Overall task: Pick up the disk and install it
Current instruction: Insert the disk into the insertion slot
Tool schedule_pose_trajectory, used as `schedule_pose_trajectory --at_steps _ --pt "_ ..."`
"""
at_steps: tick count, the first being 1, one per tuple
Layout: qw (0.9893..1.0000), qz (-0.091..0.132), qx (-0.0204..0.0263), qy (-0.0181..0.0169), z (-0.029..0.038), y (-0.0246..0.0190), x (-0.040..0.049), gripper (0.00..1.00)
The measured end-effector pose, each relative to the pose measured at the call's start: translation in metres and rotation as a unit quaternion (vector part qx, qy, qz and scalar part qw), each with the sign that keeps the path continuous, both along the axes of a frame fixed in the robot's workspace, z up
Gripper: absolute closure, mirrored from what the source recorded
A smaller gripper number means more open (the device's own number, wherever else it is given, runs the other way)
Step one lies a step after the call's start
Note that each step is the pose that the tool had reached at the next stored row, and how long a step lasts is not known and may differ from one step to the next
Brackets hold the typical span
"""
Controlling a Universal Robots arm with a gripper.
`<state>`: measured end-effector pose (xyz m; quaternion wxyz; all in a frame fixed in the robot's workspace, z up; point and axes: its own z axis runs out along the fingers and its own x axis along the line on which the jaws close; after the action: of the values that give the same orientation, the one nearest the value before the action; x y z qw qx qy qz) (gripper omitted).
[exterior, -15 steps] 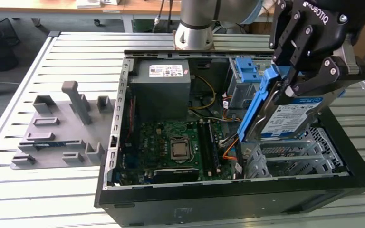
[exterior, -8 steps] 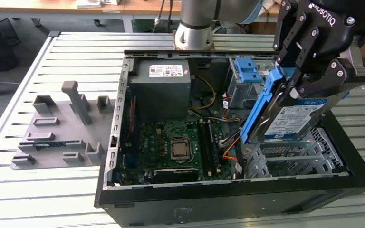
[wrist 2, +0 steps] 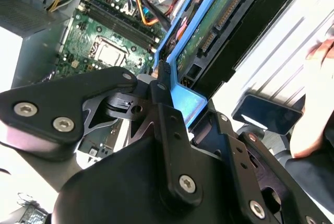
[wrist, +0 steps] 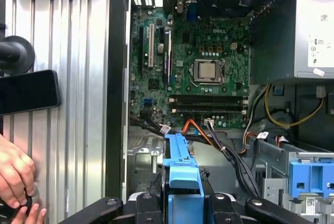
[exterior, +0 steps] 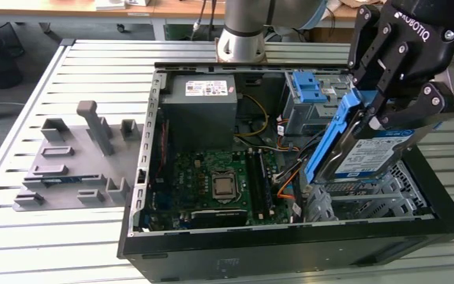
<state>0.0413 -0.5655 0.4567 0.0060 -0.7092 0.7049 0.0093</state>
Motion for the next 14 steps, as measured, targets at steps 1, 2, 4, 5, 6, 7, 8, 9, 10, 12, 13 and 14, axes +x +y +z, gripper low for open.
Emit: schedule_pose_trajectory --at_steps 1,2,4,5,6,7,8,9,10,12,13,14 --pt "1.0000 0.000 0.0001 0.0002 -0.0008 0.0000 0.0028 0.64" --pt "1.0000 0.000 0.0000 0.0005 -0.0018 0.0000 0.0057 0.64" --pt "1.0000 0.000 0.0001 0.0012 -0.0034 0.0000 0.0114 0.64" --pt "1.0000 0.000 0.0001 0.0017 -0.0040 0.0000 0.0140 0.64" --pt "1.0000 0.000 0.0000 0.0023 -0.0044 0.0000 0.0164 0.64" --pt "1.0000 0.000 0.0000 0.0030 -0.0050 0.0000 0.0187 0.64" --pt "1.0000 0.000 0.0000 0.0037 -0.0055 0.0000 0.0211 0.64" --pt "1.0000 0.000 0.0000 0.0043 -0.0060 0.0000 0.0234 0.64" --pt "1.0000 0.000 0.0000 0.0051 -0.0063 0.0000 0.0252 0.64" --pt "1.0000 -0.001 0.0000 0.0063 -0.0068 0.0000 0.0281 0.64" --pt "1.0000 -0.001 0.0000 0.0066 -0.0072 0.0000 0.0298 0.64" --pt "1.0000 -0.001 0.0001 0.0071 -0.0075 -0.0001 0.0314 0.64"
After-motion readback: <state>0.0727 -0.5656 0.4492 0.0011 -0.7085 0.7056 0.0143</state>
